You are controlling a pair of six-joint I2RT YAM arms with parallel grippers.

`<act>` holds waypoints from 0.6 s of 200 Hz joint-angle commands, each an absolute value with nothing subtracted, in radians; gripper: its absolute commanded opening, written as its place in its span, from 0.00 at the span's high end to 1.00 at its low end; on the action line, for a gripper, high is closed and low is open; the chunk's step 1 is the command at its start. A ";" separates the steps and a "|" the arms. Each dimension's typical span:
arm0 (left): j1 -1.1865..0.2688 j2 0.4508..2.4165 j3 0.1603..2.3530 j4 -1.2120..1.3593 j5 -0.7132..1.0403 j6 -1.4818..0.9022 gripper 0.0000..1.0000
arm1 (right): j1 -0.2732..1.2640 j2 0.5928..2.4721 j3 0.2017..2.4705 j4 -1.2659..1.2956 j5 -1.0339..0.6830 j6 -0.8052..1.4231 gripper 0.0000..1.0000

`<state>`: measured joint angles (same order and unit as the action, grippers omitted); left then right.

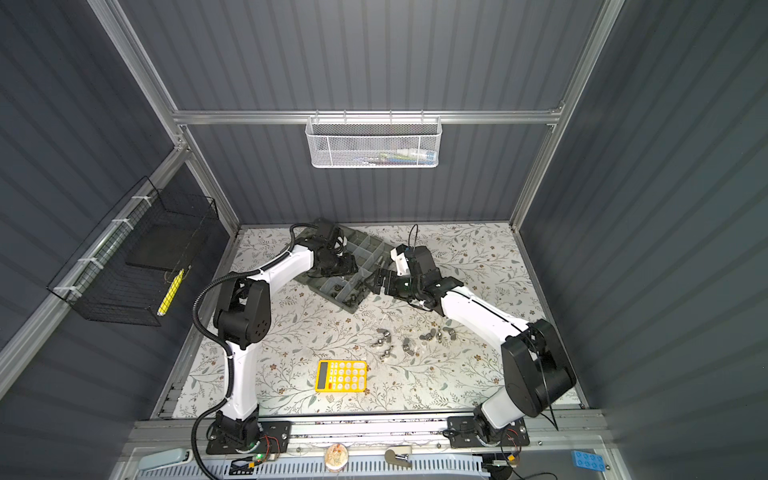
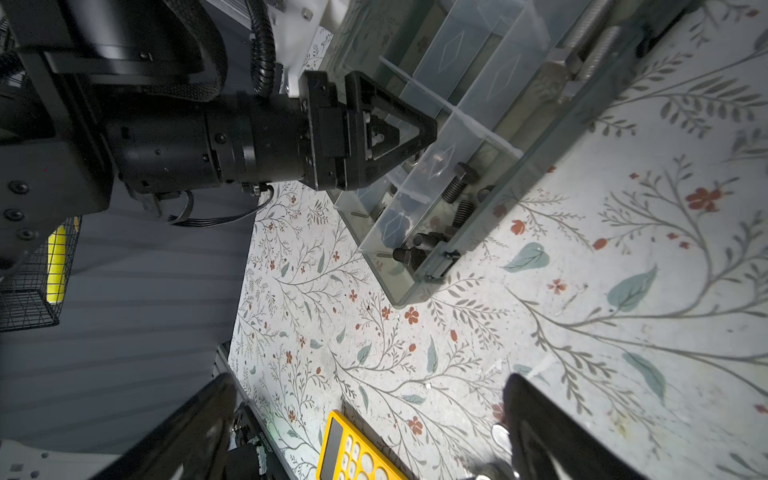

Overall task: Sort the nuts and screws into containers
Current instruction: 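Open the left gripper over the compartment while the right gripper nears the wing nuts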

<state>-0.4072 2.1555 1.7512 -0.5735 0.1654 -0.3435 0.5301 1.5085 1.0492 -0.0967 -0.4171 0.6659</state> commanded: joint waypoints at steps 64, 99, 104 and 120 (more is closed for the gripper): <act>-0.490 2.006 1.794 -0.644 0.151 -0.333 0.11 | 0.490 1.365 1.009 -0.283 -0.240 0.594 0.01; -0.557 1.950 1.788 -0.646 0.138 -0.334 0.00 | 0.470 1.301 0.970 -0.341 -0.188 0.594 0.01; -0.568 1.942 1.783 -0.644 0.138 -0.336 0.00 | 0.465 1.292 0.962 -0.352 -0.180 0.595 0.01; -0.596 1.916 1.757 -0.632 0.146 -0.349 0.00 | 0.451 1.269 0.949 -0.412 -0.138 0.599 0.01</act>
